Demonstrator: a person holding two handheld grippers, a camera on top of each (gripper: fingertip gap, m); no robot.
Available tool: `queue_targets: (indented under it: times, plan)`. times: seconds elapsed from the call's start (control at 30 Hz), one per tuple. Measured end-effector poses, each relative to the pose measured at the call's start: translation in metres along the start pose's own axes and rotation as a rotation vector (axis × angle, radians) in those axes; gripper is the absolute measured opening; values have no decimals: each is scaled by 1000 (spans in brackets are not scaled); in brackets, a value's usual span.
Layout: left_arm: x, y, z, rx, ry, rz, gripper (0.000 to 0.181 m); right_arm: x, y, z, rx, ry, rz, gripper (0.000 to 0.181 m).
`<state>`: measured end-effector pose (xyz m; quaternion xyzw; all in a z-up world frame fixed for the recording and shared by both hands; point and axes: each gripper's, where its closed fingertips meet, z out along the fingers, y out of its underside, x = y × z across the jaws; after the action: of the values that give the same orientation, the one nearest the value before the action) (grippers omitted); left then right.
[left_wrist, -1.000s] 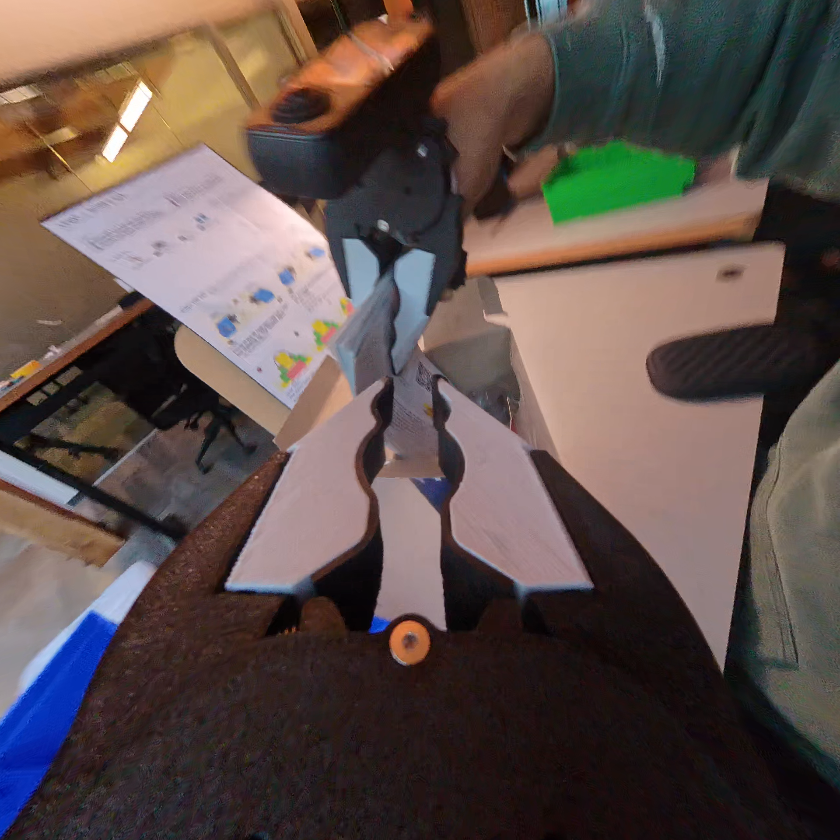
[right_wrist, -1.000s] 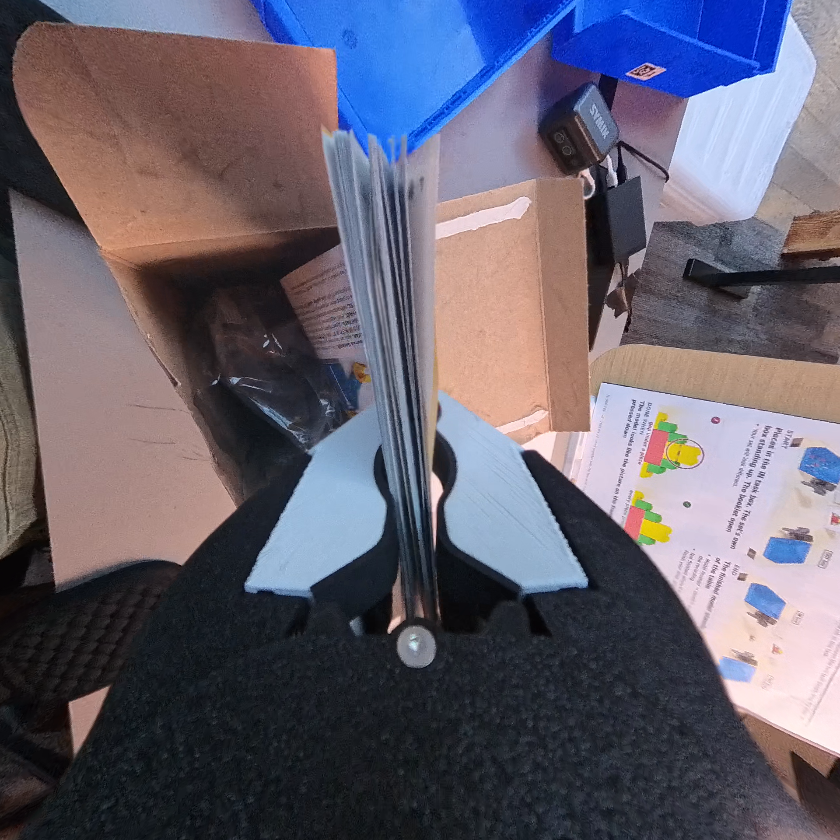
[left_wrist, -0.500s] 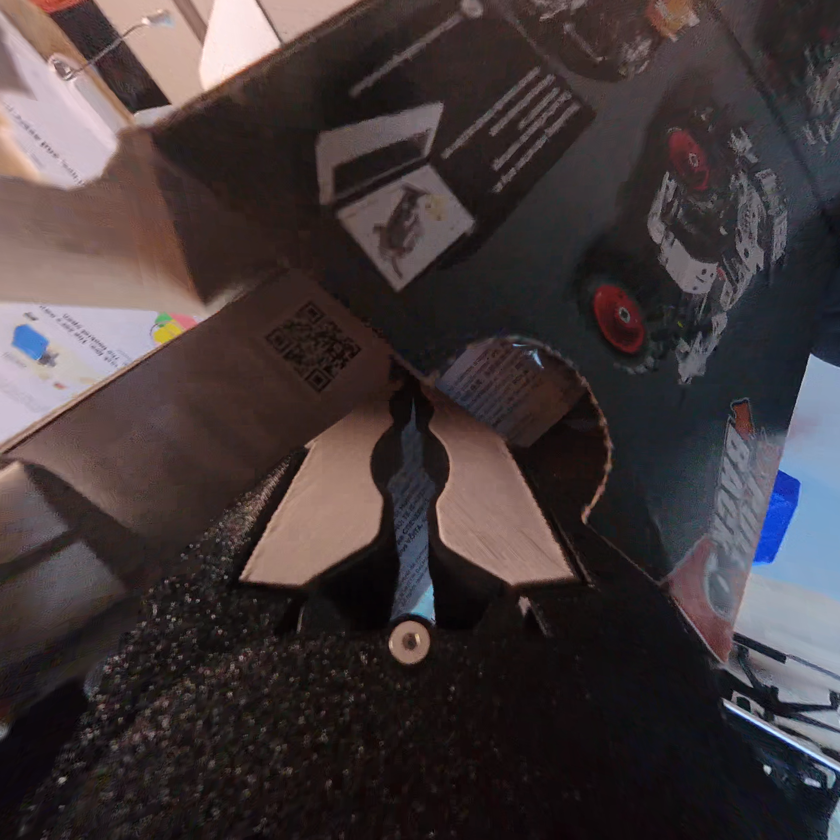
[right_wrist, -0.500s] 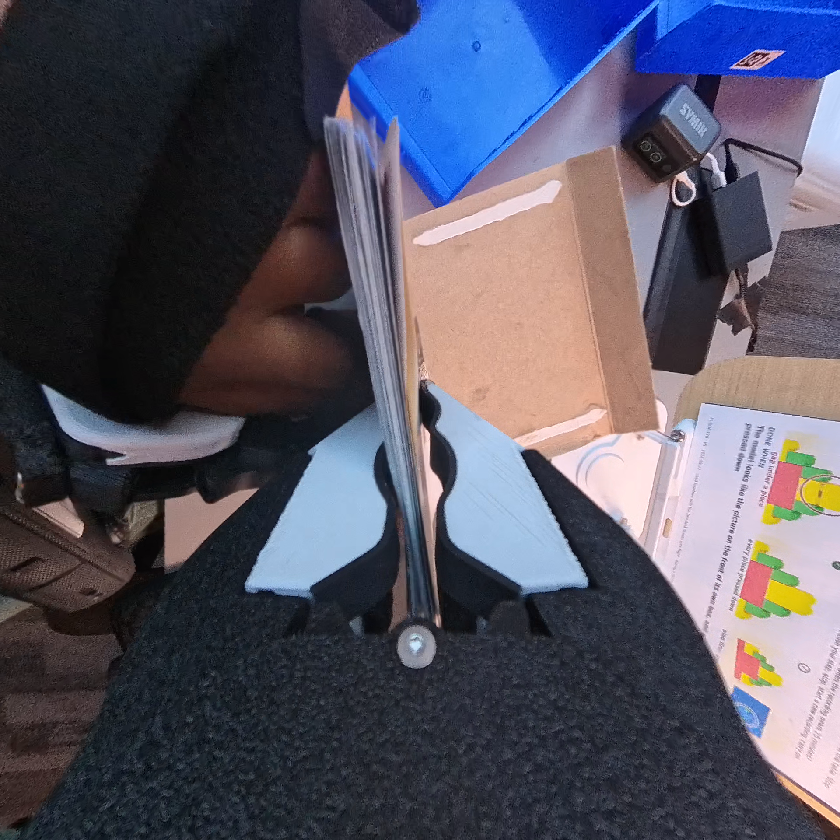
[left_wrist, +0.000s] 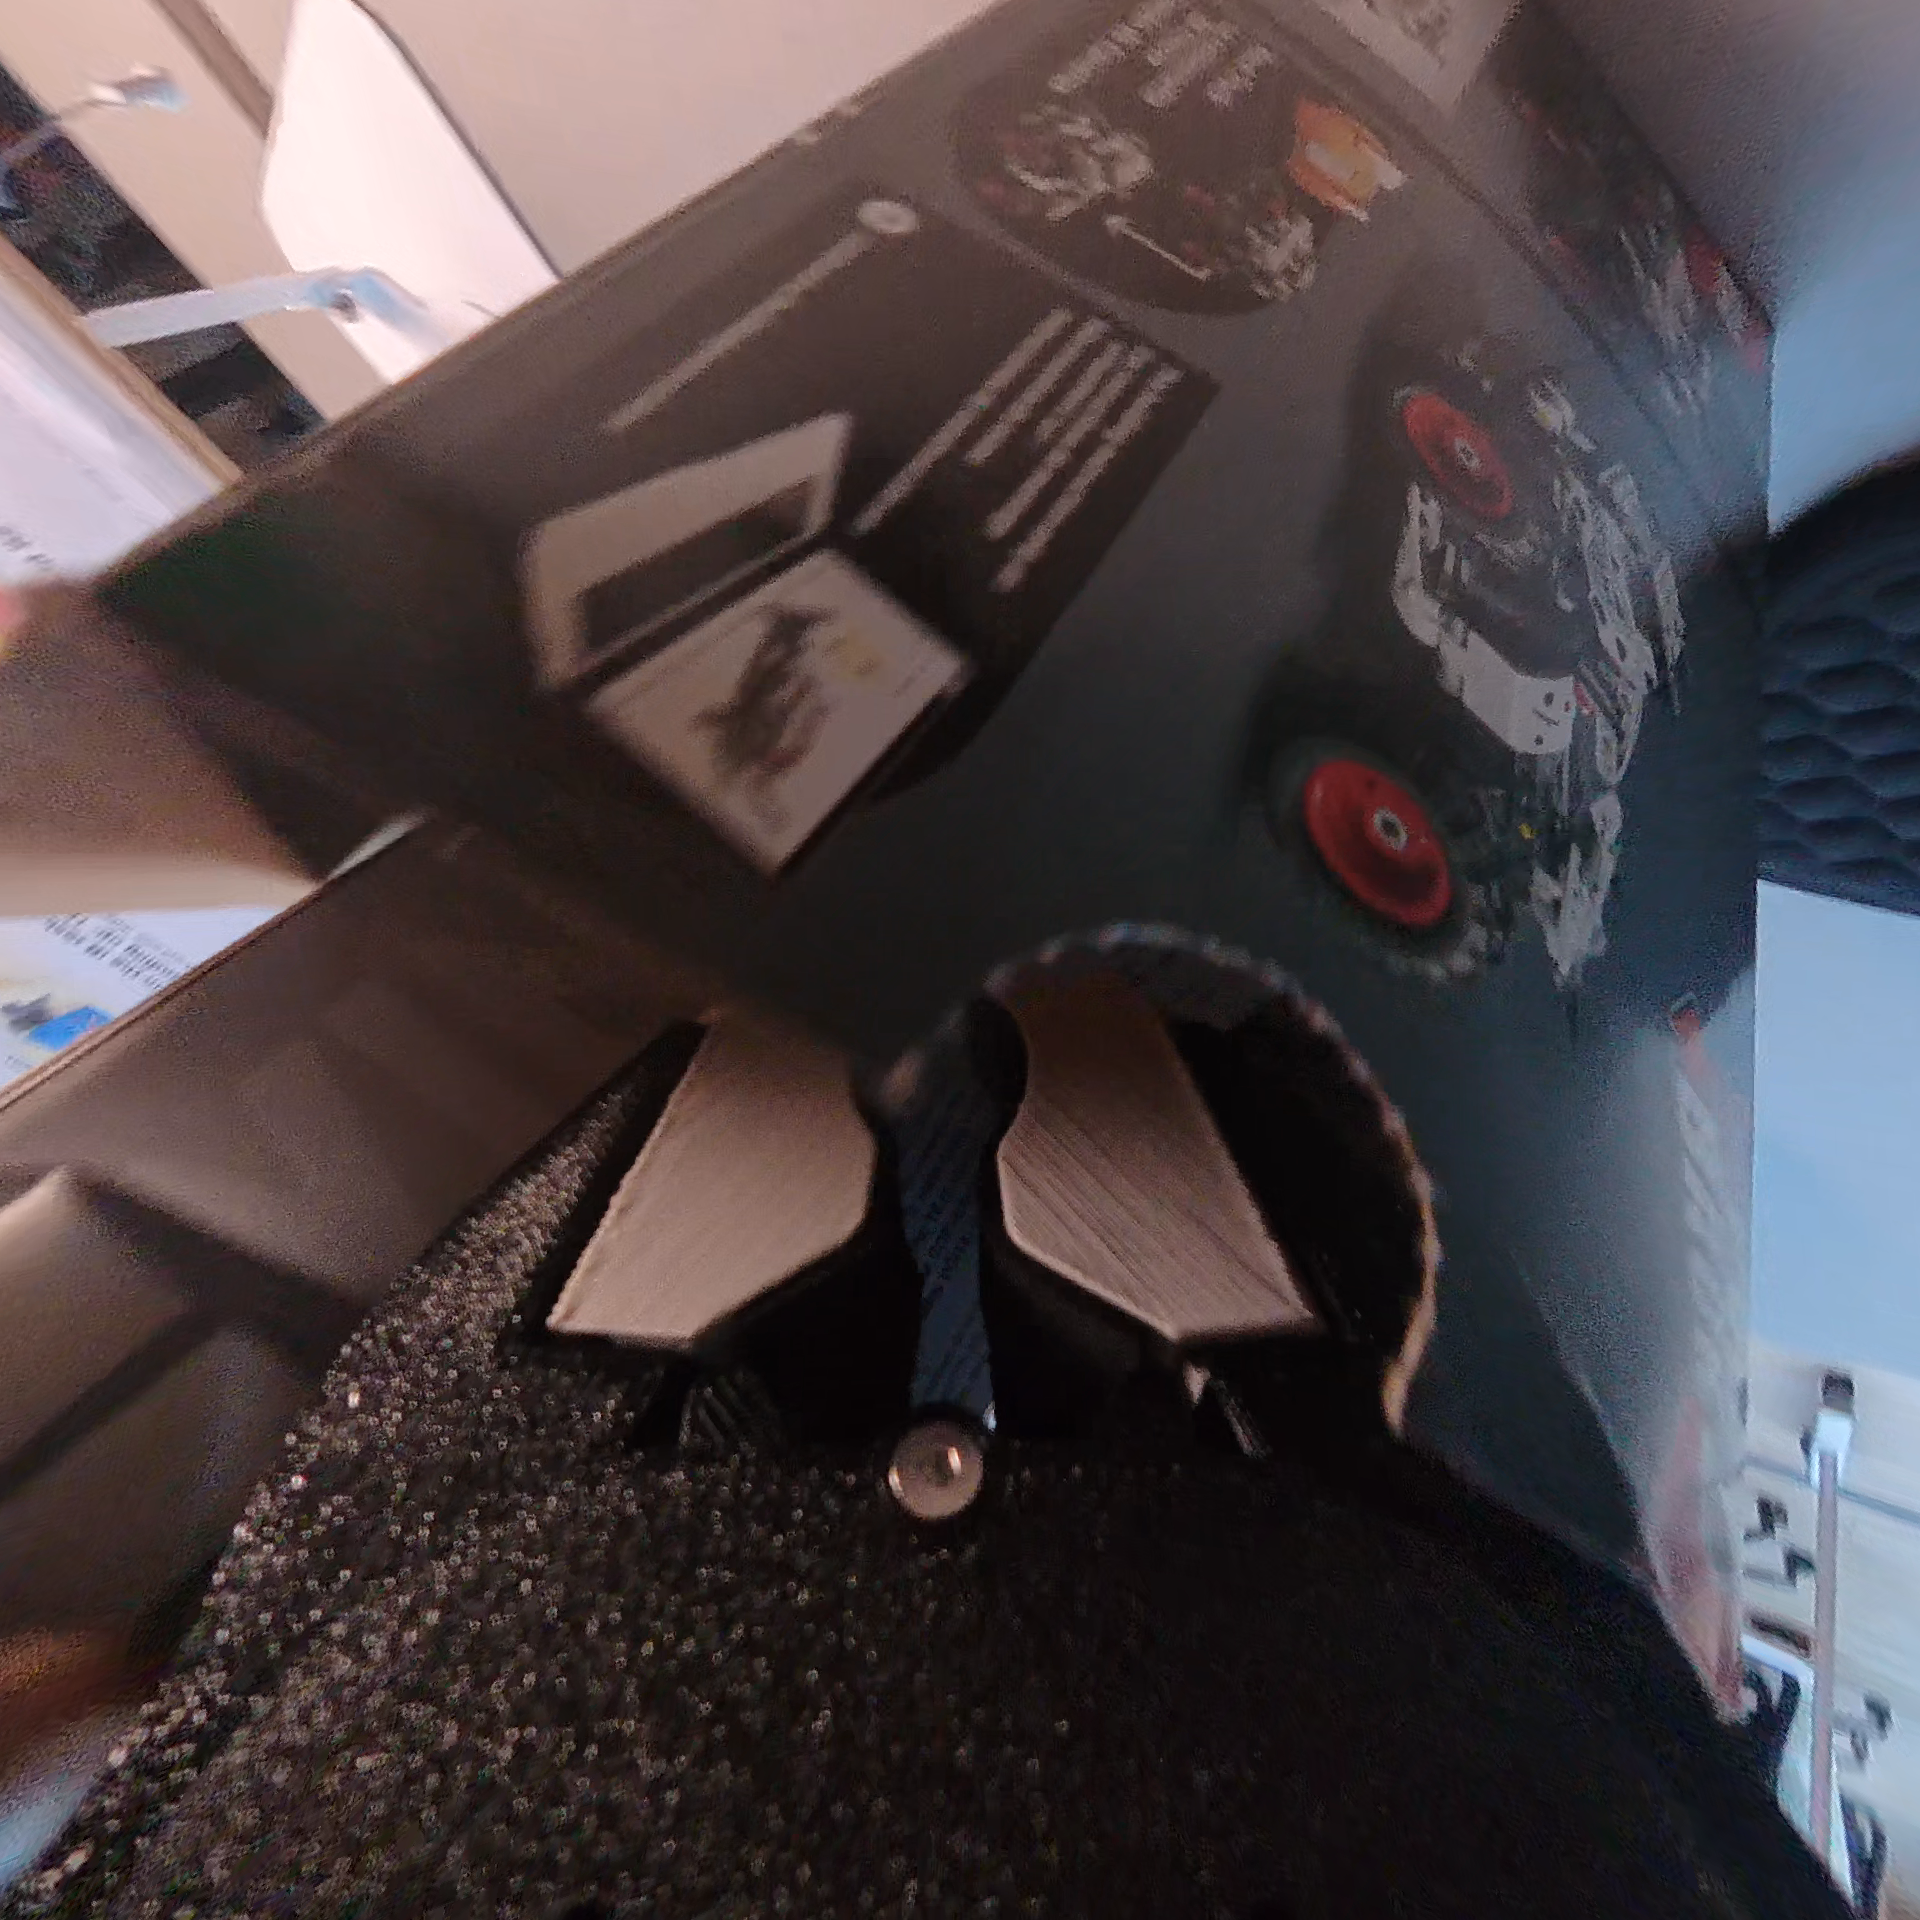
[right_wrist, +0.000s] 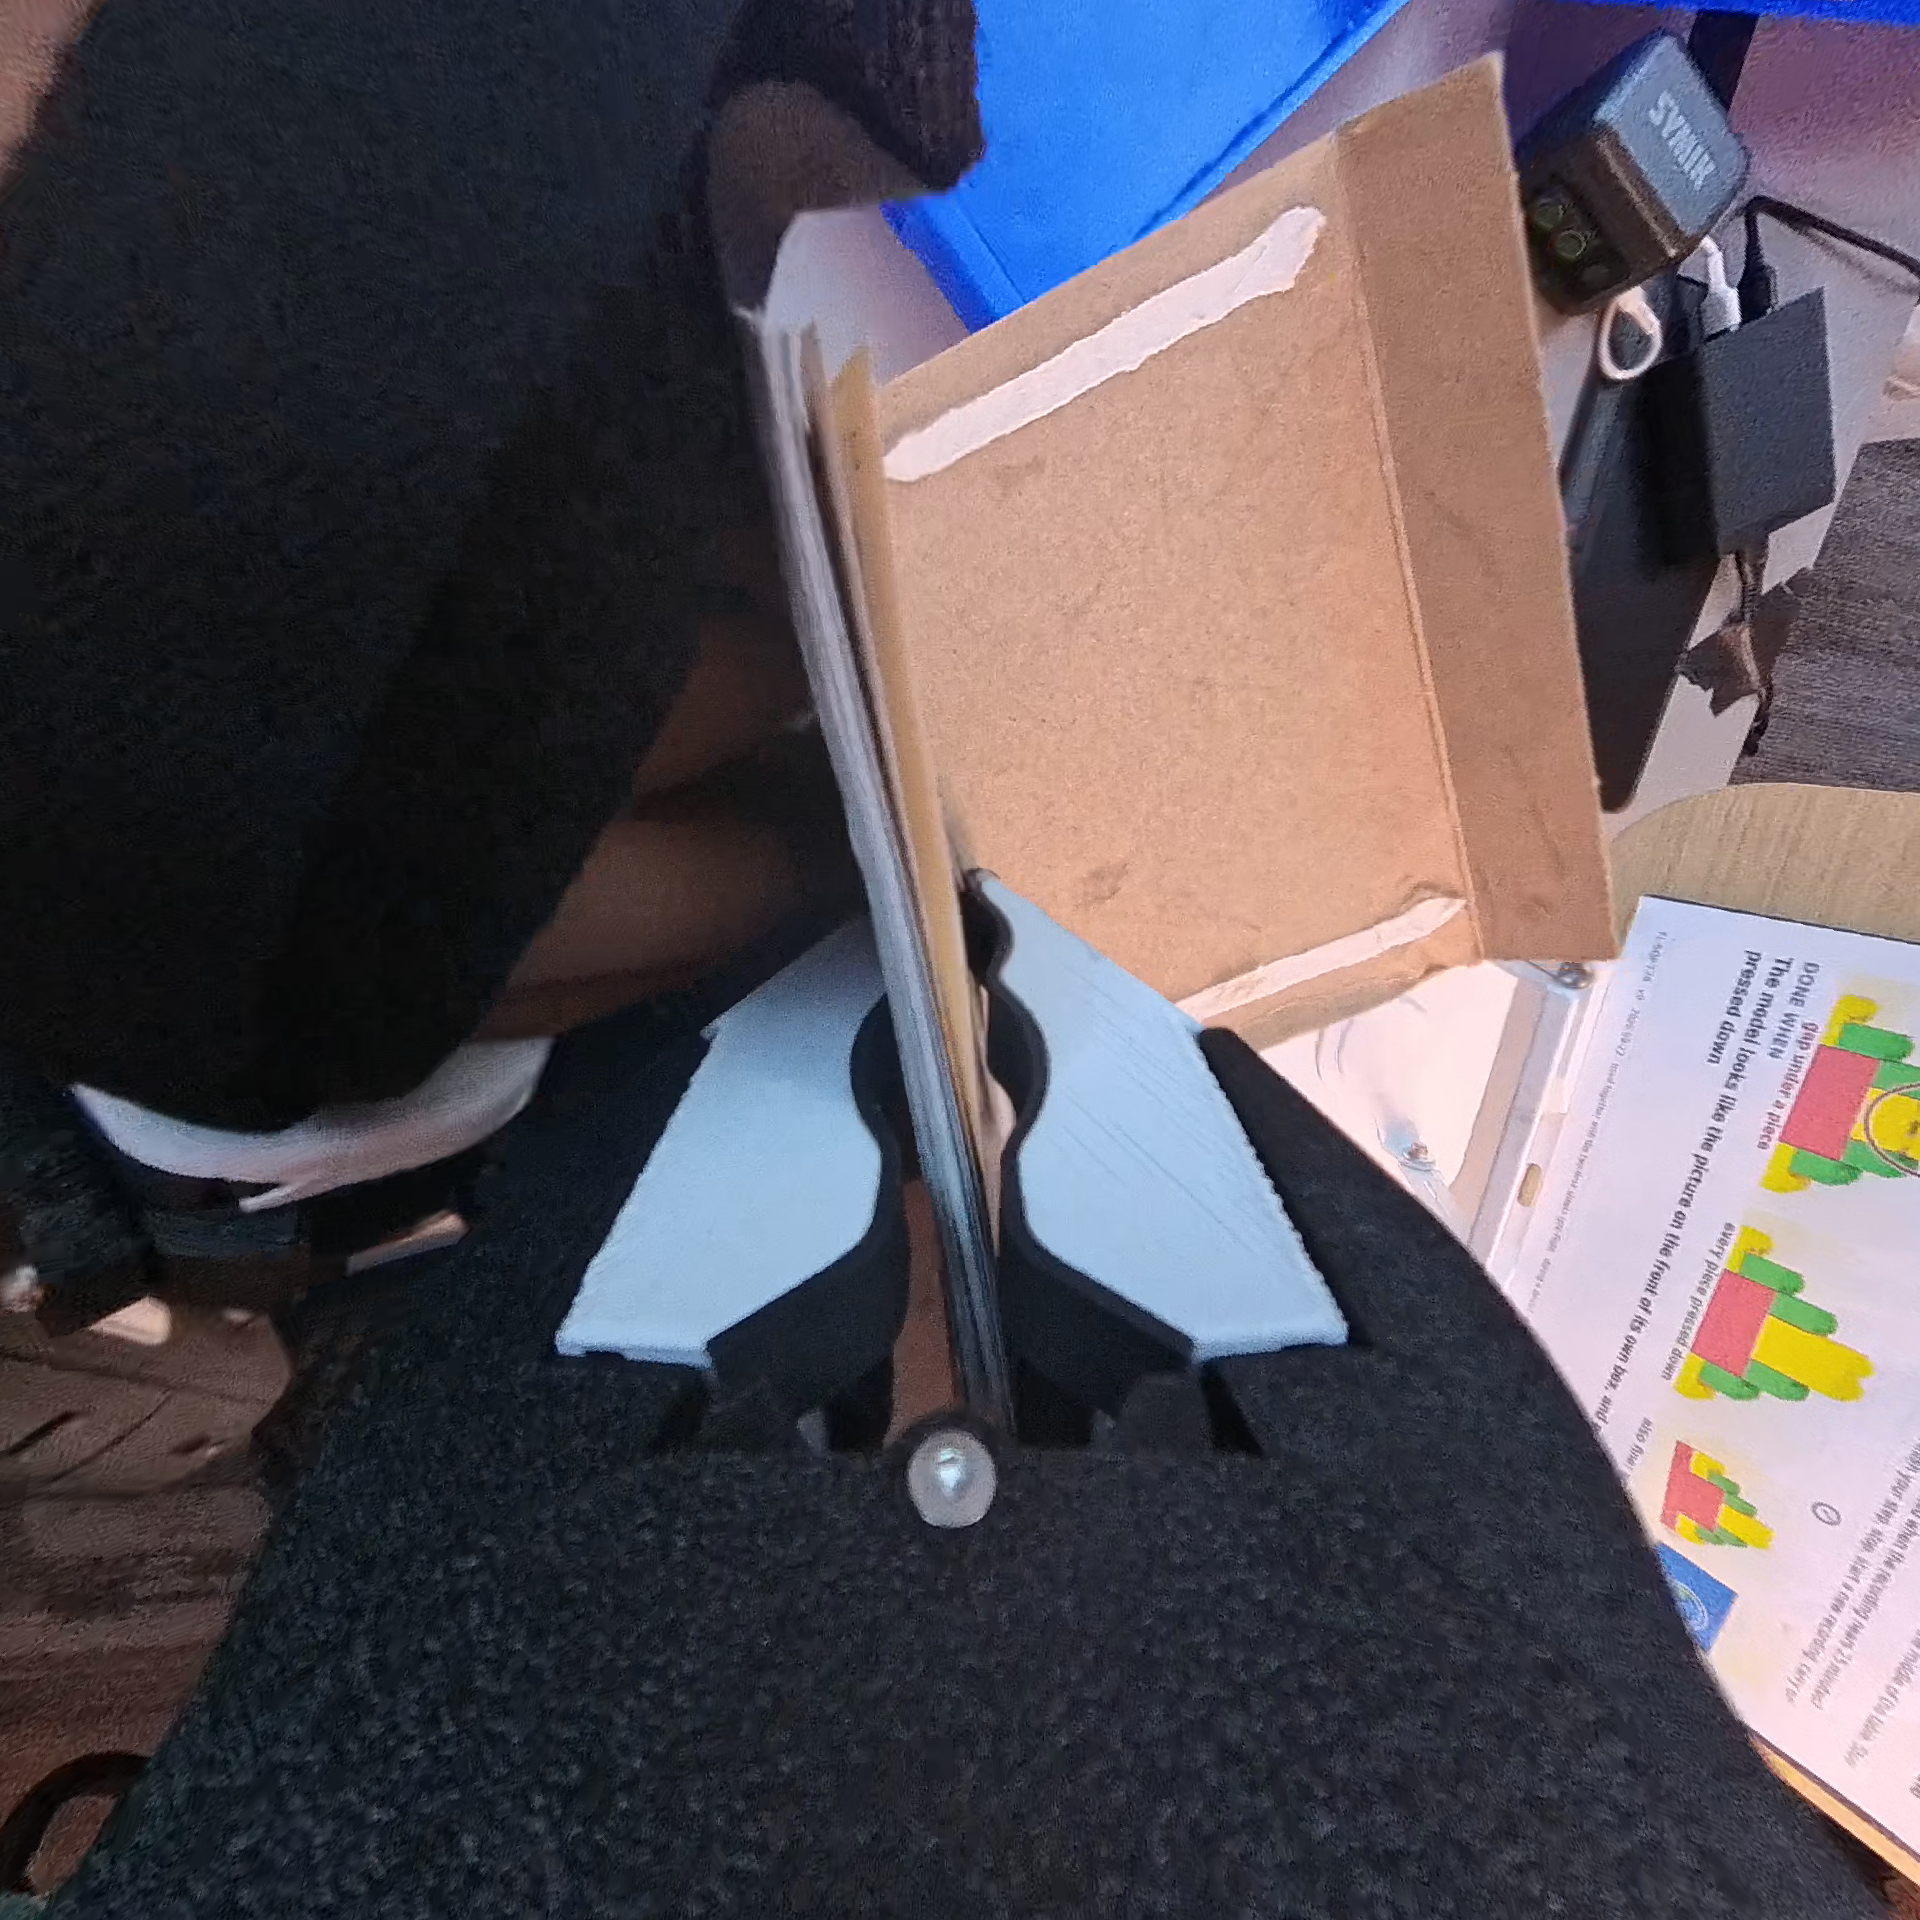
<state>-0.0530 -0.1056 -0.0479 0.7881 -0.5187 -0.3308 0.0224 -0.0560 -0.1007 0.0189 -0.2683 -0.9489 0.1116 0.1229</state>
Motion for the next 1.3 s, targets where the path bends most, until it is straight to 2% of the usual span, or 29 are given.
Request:
queue_targets:
  times: [0.03, 0.2, 0.37, 0.43, 0.5, 0.57, 0.6, 0.63, 0.67, 0.73, 0.8, 0.83, 0.93, 1.0, 1.1, 1.17, 1.23, 1.3]
  plan:
    - [-7, 0, -9, 31, -33, -31, 0, 0, 0, -1, 5, 1, -2, 4]
    - [-18, 1, -77, 279, -105, -233, 4, 6, 0, -1, 40, 34, -31, 11]
    - [-11, 35, -130, 500, -211, -485, 7, 9, -2, -9, 88, 109, -102, 21]
    - [-8, 55, -137, 609, -249, -634, 16, 8, -2, -14, 92, 149, -155, 22]
    - [-5, 73, -135, 715, -272, -787, 33, 6, -2, -16, 86, 183, -214, 2]
    - [-1, 78, -126, 807, -230, -916, 57, 0, -4, -13, 79, 170, -249, 1]
    - [0, 77, -119, 827, -195, -959, 73, -1, -6, -11, 78, 174, -264, 1]
    - [0, 76, -110, 824, -178, -982, 80, -4, -7, -11, 81, 162, -282, 1]
    - [-2, 76, -102, 813, -184, -989, 80, -7, -8, -11, 85, 140, -297, 1]
    - [-8, 70, -93, 825, -174, -981, 66, -10, -8, -12, 98, 114, -324, 1]
    - [-11, 59, -92, 869, -133, -944, 10, -11, -7, -11, 112, 104, -341, 1]
    - [-12, 53, -92, 880, -106, -930, 2, -8, -4, -10, 100, 120, -335, 1]
    - [-19, 51, -87, 859, -62, -981, 1, 6, -3, -14, 103, 241, -349, 5]
    - [-24, 54, -83, 854, -38, -1045, 1, 10, -19, -37, 204, 361, -409, 17]
    - [-27, 56, -80, 874, 2, -1111, 1, -14, -43, -72, 381, 420, -536, 11]
    - [-26, 55, -77, 884, 42, -1139, 2, -24, -43, -68, 351, 416, -610, 8]
    - [-26, 58, -65, 843, 42, -1162, 5, -32, -42, -49, 293, 388, -673, 1]
    - [-26, 62, -60, 862, 65, -1213, 5, -23, -56, -52, 238, 586, -774, 0]
